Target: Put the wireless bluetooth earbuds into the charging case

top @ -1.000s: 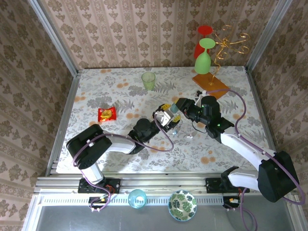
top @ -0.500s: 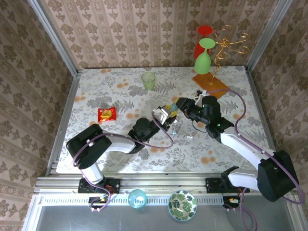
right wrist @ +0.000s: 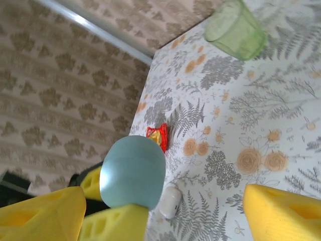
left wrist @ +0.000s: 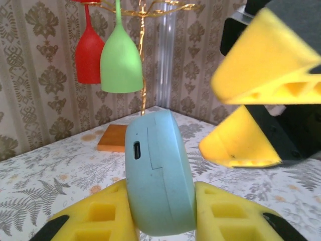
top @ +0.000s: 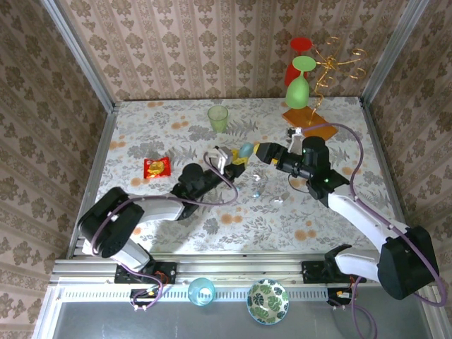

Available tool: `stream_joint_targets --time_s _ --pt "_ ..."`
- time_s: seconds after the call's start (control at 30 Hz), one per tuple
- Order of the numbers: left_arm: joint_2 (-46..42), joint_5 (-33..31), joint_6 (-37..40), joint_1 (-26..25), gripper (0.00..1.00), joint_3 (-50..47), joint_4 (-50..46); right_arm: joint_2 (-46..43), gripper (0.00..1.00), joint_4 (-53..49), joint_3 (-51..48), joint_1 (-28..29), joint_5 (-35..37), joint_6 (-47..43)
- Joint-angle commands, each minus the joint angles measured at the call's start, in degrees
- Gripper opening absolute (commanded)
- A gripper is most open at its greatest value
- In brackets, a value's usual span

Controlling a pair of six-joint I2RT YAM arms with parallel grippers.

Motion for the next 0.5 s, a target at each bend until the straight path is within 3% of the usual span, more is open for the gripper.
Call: stream_joint_targets --time_s 0.0,0.1,0.27,0.47 --pt "-3.92 14.13 -5.73 2.58 0.15 -2.65 -0.90 -0.55 0.83 -5.87 4.87 -0.98 -13.78 -19.23" --pt "-7.22 21.91 -8.73 5.27 0.14 -4.24 -1.71 0.88 0.82 -5.91 6.27 -1.66 -22.31 -23.31" --pt "-12.65 27.06 -9.14 6.54 0.14 -4.76 -6.75 4.73 0.74 -4.14 8.47 -1.74 -34.47 -23.54" --pt "-13.99 30.63 -10.68 6.57 0.13 -2.60 -10.77 6.26 0.69 -4.89 9.45 -0.29 -40.03 -25.23"
